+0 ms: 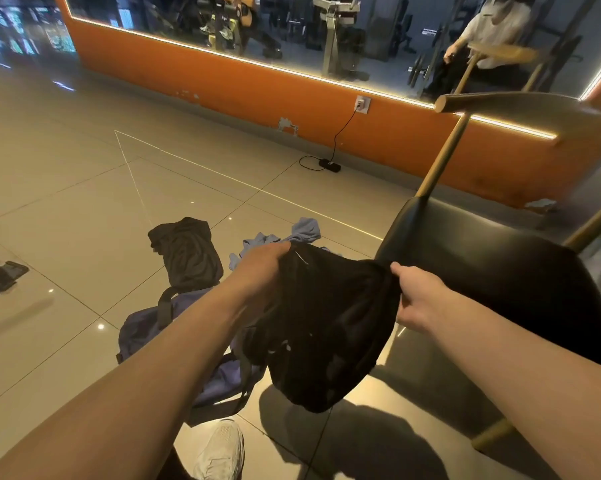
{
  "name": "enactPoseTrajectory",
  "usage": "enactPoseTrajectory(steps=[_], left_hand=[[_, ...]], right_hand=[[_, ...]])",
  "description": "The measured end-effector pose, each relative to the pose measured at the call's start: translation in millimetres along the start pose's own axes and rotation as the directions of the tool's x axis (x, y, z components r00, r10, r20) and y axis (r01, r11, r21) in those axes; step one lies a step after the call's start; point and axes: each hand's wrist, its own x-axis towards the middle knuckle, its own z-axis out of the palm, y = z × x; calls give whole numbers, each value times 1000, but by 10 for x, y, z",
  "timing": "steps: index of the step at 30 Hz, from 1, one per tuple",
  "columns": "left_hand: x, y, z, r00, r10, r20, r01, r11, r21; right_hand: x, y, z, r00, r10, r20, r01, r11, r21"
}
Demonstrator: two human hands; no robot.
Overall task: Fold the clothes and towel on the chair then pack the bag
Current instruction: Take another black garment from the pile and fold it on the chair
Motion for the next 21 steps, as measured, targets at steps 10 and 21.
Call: enactPoseTrajectory(steps=[10, 21], left_hand=[[91, 44, 28, 999, 27, 44, -17, 978, -206], [-200, 180, 194, 955, 115, 273, -27, 953, -303]], right_hand=[[230, 350, -91, 949, -199, 244, 304, 380, -874], [260, 740, 22, 874, -439, 209, 152, -161, -975]])
